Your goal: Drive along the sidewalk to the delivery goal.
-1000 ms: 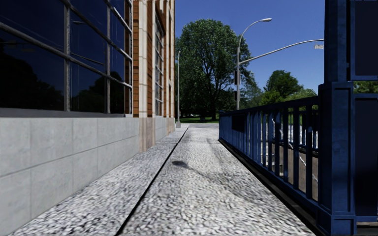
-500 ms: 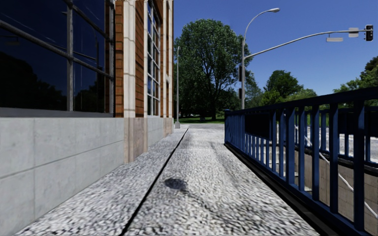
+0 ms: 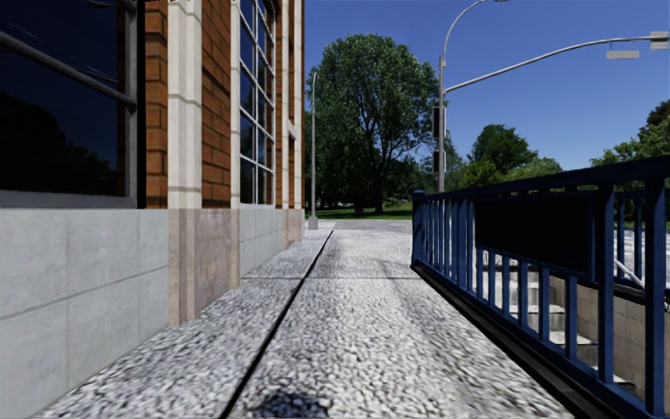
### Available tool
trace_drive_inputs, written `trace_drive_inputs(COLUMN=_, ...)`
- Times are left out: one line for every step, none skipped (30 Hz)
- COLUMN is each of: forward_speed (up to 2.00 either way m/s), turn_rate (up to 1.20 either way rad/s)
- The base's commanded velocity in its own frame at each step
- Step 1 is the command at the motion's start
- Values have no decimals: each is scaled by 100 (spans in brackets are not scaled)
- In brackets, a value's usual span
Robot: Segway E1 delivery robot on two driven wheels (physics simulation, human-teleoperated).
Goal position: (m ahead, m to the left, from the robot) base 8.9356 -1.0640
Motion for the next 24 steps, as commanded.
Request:
trace_drive_inputs(forward_speed=200, turn_rate=0)
trace_drive_inputs(forward_speed=200, turn_rate=0)
trace_drive_inputs(forward_speed=200, turn_rate=0)
trace_drive_inputs(forward_speed=200, turn_rate=0)
trace_drive_inputs(forward_speed=200, turn_rate=0)
trace_drive_inputs(forward_speed=200, turn_rate=0)
trace_drive_inputs(forward_speed=197, turn_rate=0)
trace_drive_inputs(forward_speed=197, turn_rate=0)
trace_drive_inputs(forward_speed=194, turn_rate=0)
trace_drive_inputs(forward_speed=189, turn_rate=0)
trace_drive_inputs(forward_speed=185, turn_rate=0)
trace_drive_inputs(forward_speed=185, turn_rate=0)
trace_drive_inputs(forward_speed=181, turn_rate=0)
trace_drive_inputs(forward_speed=172, turn_rate=0)
trace_drive_inputs(forward_speed=154, turn_rate=0)
trace_drive_inputs(forward_speed=154, turn_rate=0)
trace_drive_inputs(forward_speed=146, turn_rate=0)
trace_drive_inputs(forward_speed=144, turn_rate=0)
trace_drive_inputs(forward_speed=143, turn_rate=0)
trace_drive_inputs(forward_speed=143, turn_rate=0)
trace_drive_inputs(forward_speed=143, turn_rate=0)
trace_drive_inputs(forward_speed=143, turn_rate=0)
trace_drive_inputs(forward_speed=143, turn_rate=0)
trace_drive_inputs(forward_speed=143, turn_rate=0)
